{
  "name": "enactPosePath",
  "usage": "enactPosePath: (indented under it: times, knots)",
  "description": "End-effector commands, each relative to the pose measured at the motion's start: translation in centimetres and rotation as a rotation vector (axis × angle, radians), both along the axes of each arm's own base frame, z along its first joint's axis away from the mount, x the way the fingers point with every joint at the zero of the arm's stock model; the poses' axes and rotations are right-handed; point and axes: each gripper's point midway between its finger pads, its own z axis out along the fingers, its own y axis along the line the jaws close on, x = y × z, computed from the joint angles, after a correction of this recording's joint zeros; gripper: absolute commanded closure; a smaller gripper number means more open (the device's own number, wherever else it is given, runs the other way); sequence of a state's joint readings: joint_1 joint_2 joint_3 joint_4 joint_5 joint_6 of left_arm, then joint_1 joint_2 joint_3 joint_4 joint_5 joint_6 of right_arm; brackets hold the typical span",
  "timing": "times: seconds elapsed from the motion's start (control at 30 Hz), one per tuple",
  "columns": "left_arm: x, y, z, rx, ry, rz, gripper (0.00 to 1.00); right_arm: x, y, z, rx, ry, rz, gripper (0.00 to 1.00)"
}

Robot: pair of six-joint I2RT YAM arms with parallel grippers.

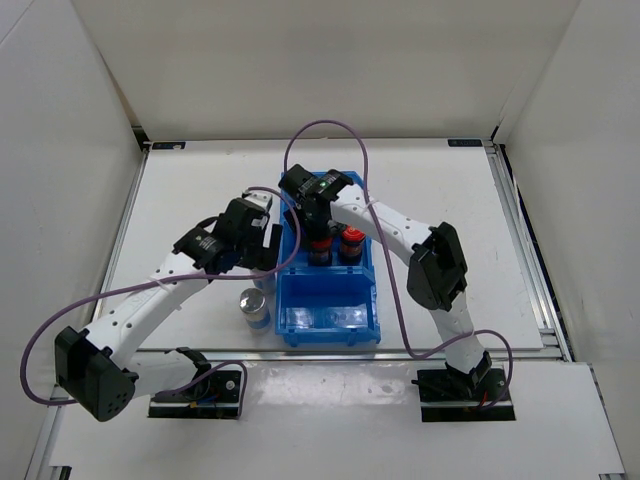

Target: Organize the condiment bottles

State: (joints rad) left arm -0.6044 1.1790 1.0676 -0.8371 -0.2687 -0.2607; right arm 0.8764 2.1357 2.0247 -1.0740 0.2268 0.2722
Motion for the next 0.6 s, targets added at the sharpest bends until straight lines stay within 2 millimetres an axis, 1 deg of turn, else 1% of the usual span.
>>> enactPosePath:
  times: [0.0,0.03,0.07,0.1,0.13,0.17,0.2,0.27,0.3,0.33,0.37,0.4,0.43,0.47,0.5,0.53,0.57]
  knots:
    - [-0.4,-1.3,-0.2,-0.038,0.005,-0.068,0.00,1.7,1.1,4.4,0.081,-0.115,0.001,0.23]
    - [-0.4,-1.3,-0.2,-0.038,0.005,-0.068,0.00,2.0,1.1,4.3,0.075,-0.123,-0.003,0.17]
    - [-0.5,-1.6,-0.5,-0.027,0.011,-0.086,0.00,1.8,0.9,4.2,0.065,-0.115,-0.003,0.12]
    - [-0.9,-1.8,-0.9,-0.016,0.019,-0.108,0.00,2.1,1.3,5.2,0.088,-0.134,-0.003,0.09]
    - [-0.9,-1.9,-1.2,-0.010,0.028,-0.108,0.00,2.0,1.2,5.4,0.087,-0.133,-0.003,0.02]
    - [-1.0,-2.1,-1.2,-0.003,0.024,-0.116,0.00,2.1,1.3,5.8,0.095,-0.140,-0.004,0.00]
    - [-1.1,-2.4,-1.8,0.005,0.035,-0.127,0.00,2.0,1.3,6.0,0.096,-0.136,-0.012,0.00]
    - [-1.0,-2.2,-2.0,0.018,0.037,-0.119,0.00,2.0,1.3,7.2,0.109,-0.147,-0.012,0.00]
    - [-1.0,-2.2,-2.3,0.024,0.046,-0.119,0.00,1.8,0.5,7.7,0.086,-0.147,-0.028,0.00]
    - [-0.9,-2.1,-2.3,0.030,0.042,-0.114,0.00,1.8,0.2,8.4,0.082,-0.156,-0.032,0.00]
    - [-1.0,-2.3,-2.6,0.037,0.051,-0.123,0.00,2.0,0.4,10.6,0.121,-0.188,-0.060,0.00]
    - [-1.1,-2.3,-3.2,0.042,0.068,-0.116,0.00,1.4,-0.4,11.7,0.117,-0.184,-0.060,0.00]
    - [-1.0,-2.2,-3.2,0.042,0.064,-0.098,0.00,1.3,-0.8,13.3,0.131,-0.210,-0.066,0.00]
    - [-1.0,-2.2,-3.4,0.042,0.073,-0.090,0.00,1.4,-1.0,15.5,0.171,-0.248,-0.081,0.00]
    - [-0.7,-2.3,-3.5,0.040,0.067,-0.078,0.00,0.7,-1.8,16.8,0.179,-0.254,-0.082,0.00]
    - [-0.6,-2.0,-3.5,0.031,0.069,-0.054,0.00,0.5,-2.3,17.8,0.188,-0.272,-0.087,0.00]
    - [-0.6,-2.1,-4.1,0.030,0.079,-0.045,0.00,0.2,-2.6,18.7,0.198,-0.279,-0.087,0.00]
